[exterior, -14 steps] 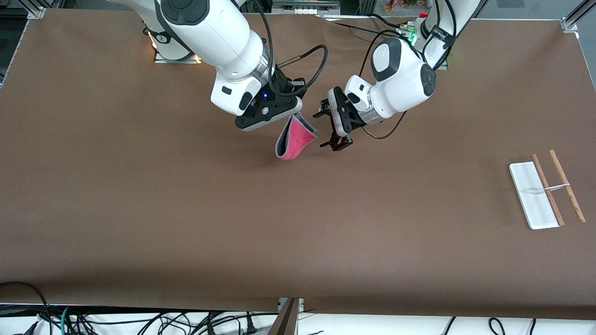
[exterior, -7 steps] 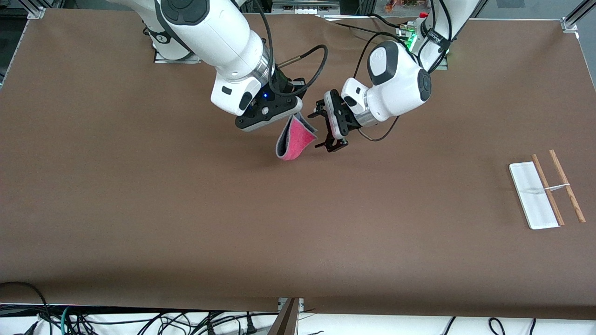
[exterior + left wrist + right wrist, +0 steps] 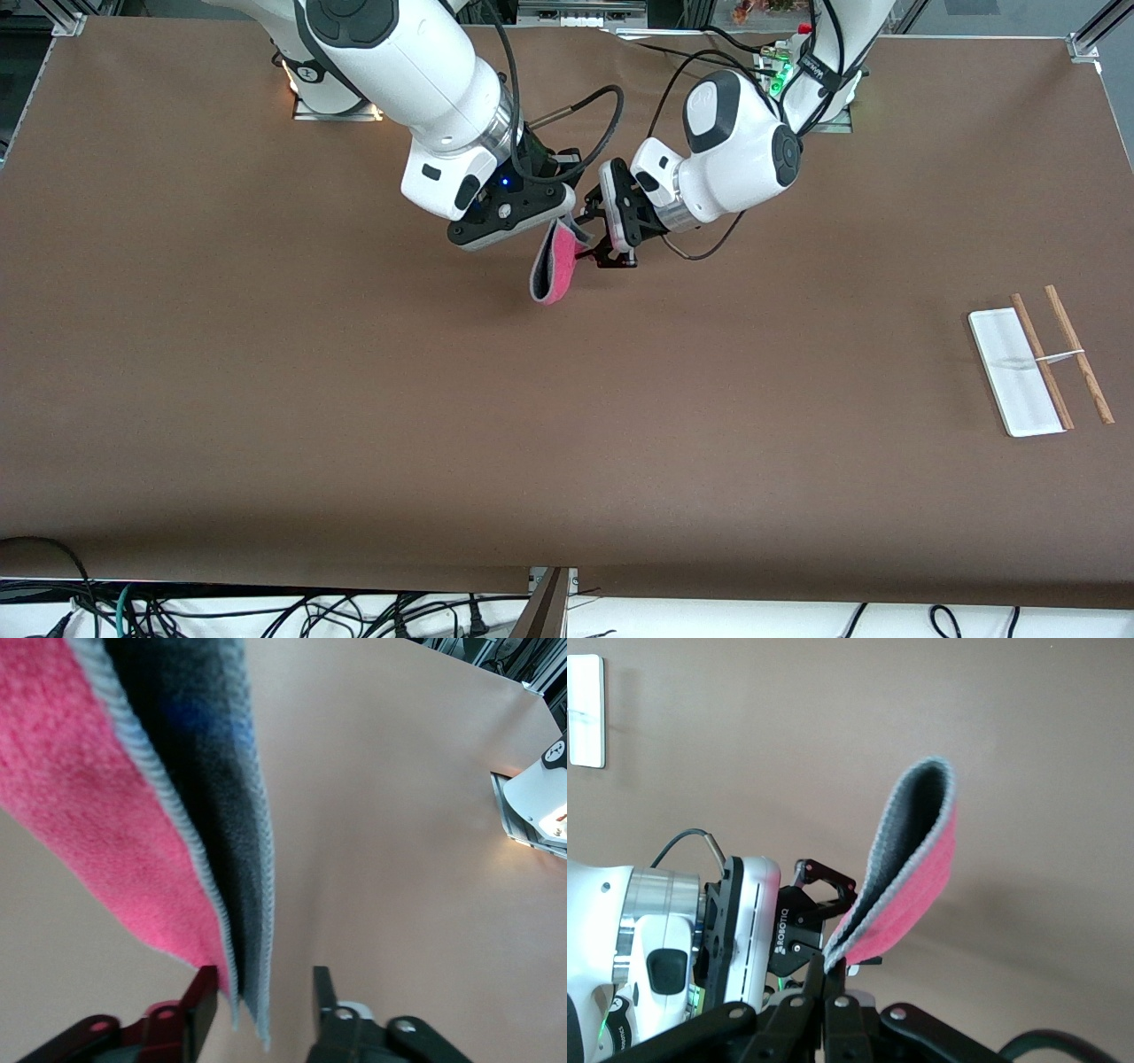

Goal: Pass towel and hang on rack
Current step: 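Grasp the hanging towel with the left gripper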

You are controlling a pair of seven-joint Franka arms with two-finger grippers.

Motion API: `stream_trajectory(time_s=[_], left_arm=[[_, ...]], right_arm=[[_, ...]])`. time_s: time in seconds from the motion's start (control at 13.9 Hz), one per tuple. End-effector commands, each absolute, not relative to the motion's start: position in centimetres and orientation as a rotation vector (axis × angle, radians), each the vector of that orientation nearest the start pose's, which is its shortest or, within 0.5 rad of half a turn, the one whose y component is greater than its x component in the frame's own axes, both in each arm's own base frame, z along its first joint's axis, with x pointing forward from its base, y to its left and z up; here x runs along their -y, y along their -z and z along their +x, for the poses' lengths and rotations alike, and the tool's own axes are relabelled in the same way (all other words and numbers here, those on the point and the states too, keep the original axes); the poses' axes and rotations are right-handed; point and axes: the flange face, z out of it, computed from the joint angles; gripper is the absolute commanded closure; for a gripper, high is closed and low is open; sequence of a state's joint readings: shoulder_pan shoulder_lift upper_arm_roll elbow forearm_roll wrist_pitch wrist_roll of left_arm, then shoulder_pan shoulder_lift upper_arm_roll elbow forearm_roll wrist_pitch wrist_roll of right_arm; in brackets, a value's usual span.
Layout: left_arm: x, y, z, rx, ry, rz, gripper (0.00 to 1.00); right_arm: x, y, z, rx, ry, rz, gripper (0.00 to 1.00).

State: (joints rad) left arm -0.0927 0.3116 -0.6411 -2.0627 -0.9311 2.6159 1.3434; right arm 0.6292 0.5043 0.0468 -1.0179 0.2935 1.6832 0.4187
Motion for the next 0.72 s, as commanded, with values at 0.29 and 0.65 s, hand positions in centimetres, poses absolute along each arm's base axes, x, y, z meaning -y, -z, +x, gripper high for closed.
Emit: stream_trajectory(time_s=[0.29, 0.65], left_arm=[[38.5, -33.7, 47.8, 1.429, -0.58, 1.966, 1.0], [38.6, -35.0, 48.7, 1.498, -0.617, 1.946, 1.0]], right_arm=[[-45.6, -59.2, 53.8, 0.331, -0.029, -2.754, 1.0], [-45.5, -59.2, 53.9, 0.33, -0.029, -2.756, 1.0]])
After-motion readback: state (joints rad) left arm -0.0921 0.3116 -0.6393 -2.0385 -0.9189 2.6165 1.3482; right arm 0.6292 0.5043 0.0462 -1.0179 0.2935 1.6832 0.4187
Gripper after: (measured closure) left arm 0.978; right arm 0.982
